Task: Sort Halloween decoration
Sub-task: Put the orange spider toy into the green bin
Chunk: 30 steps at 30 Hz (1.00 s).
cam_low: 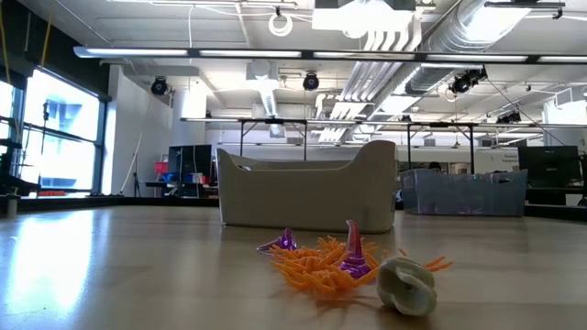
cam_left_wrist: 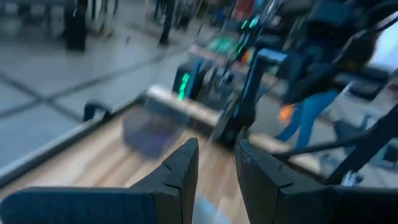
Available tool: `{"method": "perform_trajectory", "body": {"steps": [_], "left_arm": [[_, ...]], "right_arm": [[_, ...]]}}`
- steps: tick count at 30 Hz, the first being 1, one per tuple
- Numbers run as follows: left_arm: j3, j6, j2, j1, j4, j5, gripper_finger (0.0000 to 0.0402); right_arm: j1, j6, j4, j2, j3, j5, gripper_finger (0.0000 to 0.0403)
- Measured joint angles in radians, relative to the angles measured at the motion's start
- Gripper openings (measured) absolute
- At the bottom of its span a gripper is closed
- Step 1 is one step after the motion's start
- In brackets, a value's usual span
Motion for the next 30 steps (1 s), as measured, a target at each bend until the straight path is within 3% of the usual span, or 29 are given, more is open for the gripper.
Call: {"method": "perform_trajectory", "body": {"steps": [9, 13, 21, 30], "left_arm": [[0.0, 0.045, -0.004, -0.02, 0.103, -0.149, 0.0094], [0.0, 0.054, -0.013, -0.02, 0.102, -0.146, 0.0094], [0.0, 0.055, -0.071, -0.045, 0.015, -0.119, 0.0094], [0.001, 0.021, -0.206, -0.153, -0.172, -0.128, 0.0094]], "right_arm": [[-0.152, -0.324, 0.244, 0.247, 0.205, -0.035, 0.0], [-0.181, -0.395, 0.327, 0.361, 0.314, -0.065, 0.0], [-0.228, -0.424, 0.338, 0.55, 0.547, -0.039, 0.0], [-0.256, -0.369, 0.331, 0.614, 0.617, 0.001, 0.0]]}}
